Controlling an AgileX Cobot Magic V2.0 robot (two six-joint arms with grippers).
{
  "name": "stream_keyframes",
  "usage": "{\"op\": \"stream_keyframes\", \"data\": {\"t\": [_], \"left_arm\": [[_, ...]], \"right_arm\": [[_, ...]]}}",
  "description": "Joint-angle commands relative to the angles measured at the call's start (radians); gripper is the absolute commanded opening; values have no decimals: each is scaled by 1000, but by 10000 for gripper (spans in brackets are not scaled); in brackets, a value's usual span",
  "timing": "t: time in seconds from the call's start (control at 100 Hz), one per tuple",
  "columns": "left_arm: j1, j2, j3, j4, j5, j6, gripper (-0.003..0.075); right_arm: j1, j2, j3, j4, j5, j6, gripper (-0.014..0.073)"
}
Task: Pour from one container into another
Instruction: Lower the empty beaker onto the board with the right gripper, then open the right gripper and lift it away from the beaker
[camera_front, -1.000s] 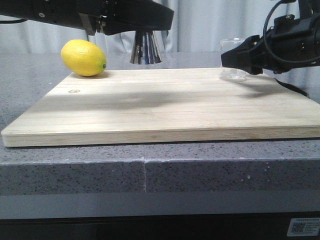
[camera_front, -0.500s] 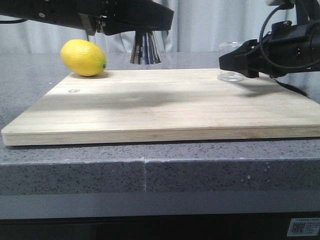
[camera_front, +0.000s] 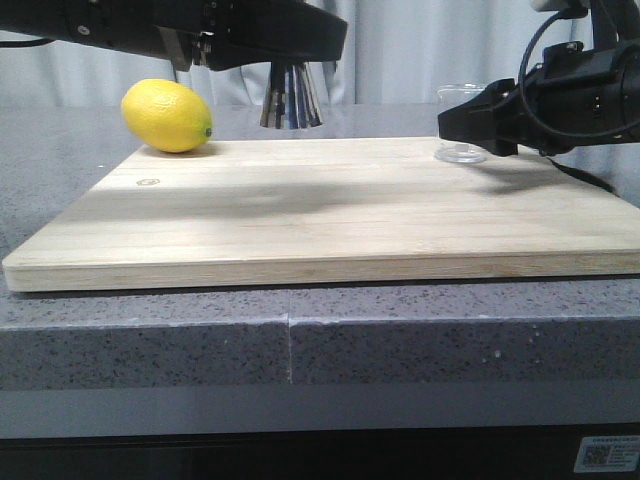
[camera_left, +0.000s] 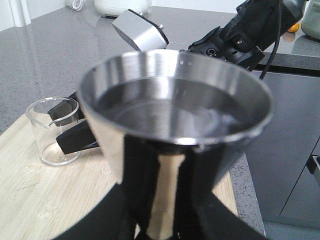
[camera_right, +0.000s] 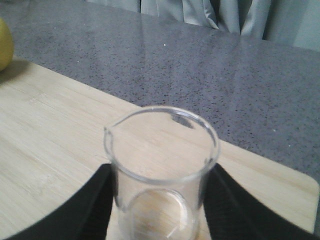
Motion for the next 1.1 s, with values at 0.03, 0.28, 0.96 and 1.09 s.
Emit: {"op": "stream_keyframes", "data": {"t": [0.03,0.28,0.96,1.09], "left_arm": [[-8,-41,-29,-77,51,-5,-19],[-8,-41,-29,-77,49,-5,-19],[-8,-41,-29,-77,31,-5,-19],[-8,-41,-29,-77,29,-5,-19]], "right_arm": [[-6,-31,-24,29,-56,-11,273],[-6,-31,-24,57,-56,-11,455],[-6,-71,-24,57,-12,-11,455],[-6,-100,-21,48,0,-11,455]]}}
